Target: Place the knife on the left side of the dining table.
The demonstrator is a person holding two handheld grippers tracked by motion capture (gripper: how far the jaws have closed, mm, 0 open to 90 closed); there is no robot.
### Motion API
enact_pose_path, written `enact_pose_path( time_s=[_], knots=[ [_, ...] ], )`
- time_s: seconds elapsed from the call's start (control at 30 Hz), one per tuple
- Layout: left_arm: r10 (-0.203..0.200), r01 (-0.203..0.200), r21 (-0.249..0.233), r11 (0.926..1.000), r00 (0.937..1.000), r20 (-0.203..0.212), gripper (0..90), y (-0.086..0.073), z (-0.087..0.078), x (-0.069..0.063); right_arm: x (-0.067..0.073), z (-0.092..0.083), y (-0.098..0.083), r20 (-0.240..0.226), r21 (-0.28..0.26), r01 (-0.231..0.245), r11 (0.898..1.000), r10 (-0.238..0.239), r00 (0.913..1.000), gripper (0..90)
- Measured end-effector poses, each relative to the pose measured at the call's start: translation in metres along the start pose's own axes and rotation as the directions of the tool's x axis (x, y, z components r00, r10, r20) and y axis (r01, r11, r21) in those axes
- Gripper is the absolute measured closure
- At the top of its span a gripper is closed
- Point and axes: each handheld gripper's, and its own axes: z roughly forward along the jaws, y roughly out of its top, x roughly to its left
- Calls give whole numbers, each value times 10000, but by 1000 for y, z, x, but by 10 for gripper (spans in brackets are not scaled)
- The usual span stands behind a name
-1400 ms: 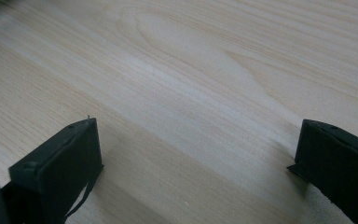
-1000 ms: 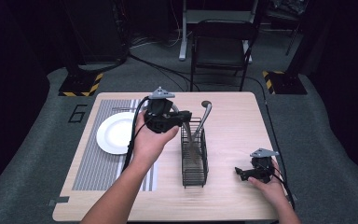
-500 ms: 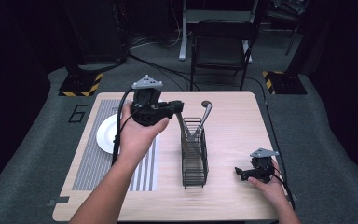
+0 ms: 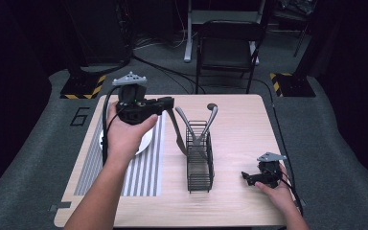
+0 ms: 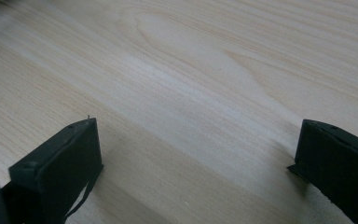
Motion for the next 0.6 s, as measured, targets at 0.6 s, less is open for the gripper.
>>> enact_pose_path(
  time_s=[0.6],
  knots=[
    [-1880,1883,-48,9821,9786,-832,836,-22,6,63,0,0,0,2,-6,1,10000,-1,10000,0]
  ],
)
